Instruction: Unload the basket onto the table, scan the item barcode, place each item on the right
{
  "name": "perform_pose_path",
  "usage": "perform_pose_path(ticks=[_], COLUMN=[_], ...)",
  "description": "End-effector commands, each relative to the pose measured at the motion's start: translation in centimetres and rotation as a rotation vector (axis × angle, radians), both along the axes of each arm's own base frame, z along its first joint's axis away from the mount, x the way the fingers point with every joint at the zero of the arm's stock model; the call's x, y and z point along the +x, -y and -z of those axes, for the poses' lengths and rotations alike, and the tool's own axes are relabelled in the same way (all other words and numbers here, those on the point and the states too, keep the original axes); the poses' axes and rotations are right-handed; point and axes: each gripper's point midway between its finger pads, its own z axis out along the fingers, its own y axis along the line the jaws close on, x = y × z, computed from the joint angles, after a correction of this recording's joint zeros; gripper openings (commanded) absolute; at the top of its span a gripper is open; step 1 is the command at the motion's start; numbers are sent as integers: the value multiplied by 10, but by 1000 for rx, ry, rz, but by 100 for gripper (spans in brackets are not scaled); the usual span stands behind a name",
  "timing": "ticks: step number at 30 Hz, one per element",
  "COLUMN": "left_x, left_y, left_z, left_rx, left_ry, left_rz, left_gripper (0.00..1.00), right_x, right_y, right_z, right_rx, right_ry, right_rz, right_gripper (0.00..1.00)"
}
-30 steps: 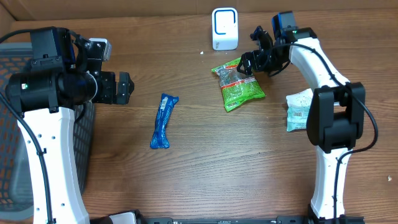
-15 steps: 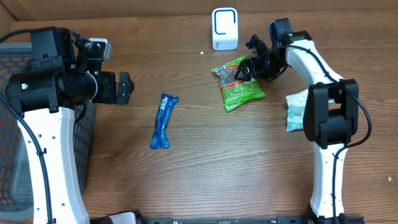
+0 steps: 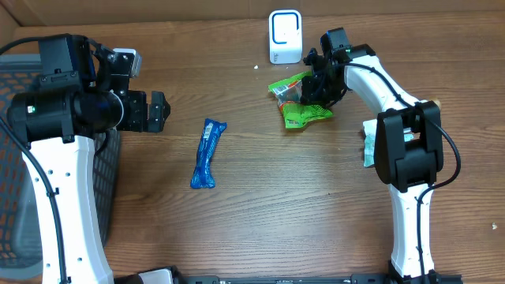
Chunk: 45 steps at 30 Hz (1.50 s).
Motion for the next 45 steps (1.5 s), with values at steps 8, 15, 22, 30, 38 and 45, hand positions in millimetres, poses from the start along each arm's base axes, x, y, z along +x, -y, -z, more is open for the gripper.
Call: perform_pose_path(ticks=[8, 15, 22, 30, 38, 45], left_x=[2, 2, 2, 2, 2, 2], left_y=[1, 1, 1, 1, 1, 1], left_z=[-1, -1, -1, -2, -1, -1], left_rx=[-4, -4, -4, -4, -4, -4], left_ry=[7, 7, 7, 8, 7, 7], left_rz=[8, 8, 8, 8, 8, 8], left_gripper=[100, 100, 100, 100, 100, 100], right_x=[16, 48, 60, 90, 109, 131], right_y=[64, 101, 109, 57, 25, 12], right_z=[-61, -174, -248, -282, -291, -284], right_rx=[-240, -635, -1045, -1170, -1220, -1273], right_ry=[84, 482, 775, 925, 1020, 1092], right_rz=[145, 280, 386, -46, -356, -384], right_gripper=[4, 4, 4, 4, 4, 4])
